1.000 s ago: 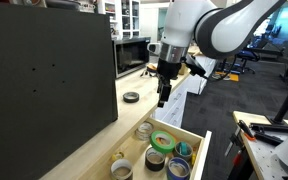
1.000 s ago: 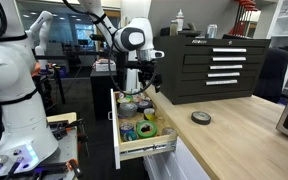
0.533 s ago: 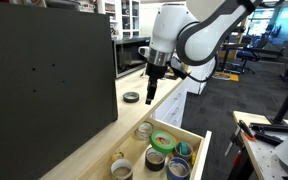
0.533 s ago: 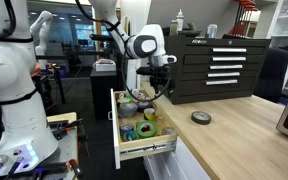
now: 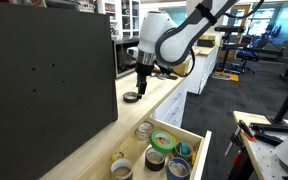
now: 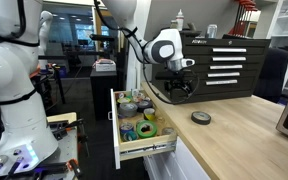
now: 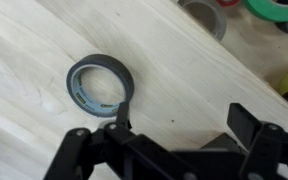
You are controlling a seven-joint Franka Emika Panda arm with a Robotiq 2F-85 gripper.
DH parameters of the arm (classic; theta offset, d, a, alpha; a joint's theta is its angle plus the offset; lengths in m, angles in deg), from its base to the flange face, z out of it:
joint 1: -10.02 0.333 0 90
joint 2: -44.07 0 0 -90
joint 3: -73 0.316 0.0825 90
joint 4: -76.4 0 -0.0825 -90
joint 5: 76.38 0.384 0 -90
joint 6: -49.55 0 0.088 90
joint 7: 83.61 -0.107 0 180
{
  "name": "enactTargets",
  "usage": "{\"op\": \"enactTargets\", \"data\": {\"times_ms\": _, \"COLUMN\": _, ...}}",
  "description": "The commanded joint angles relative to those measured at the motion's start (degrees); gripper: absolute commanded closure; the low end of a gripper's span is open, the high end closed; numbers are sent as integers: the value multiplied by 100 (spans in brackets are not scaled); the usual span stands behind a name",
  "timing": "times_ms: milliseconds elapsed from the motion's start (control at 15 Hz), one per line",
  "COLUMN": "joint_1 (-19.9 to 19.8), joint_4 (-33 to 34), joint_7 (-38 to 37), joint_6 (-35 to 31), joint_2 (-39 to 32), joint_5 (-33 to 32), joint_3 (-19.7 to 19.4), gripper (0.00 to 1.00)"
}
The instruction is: Place the black masking tape in the drawer
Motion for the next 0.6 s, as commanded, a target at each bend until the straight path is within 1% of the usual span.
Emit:
{"op": "enactTargets", "data": {"times_ms": 0, "joint_1": -380, "joint_4": 701, "joint_7": 764, "joint_6": 302, "joint_2": -448, "joint_5": 163, "joint_3": 204, "gripper": 0}}
{"op": "enactTargets", "data": {"times_ms": 267, "joint_1": -657, "joint_4": 1268, "joint_7": 1312, "joint_6": 645, "joint_2": -936, "joint_5": 237, "joint_3": 344, "gripper": 0}}
{"op": "enactTargets", "data": {"times_ms": 533, "joint_1": -726, "joint_4": 1780, "joint_7": 1620, "joint_6": 1081, "joint_2": -1372, "joint_5": 222, "joint_3": 391, "gripper": 0}}
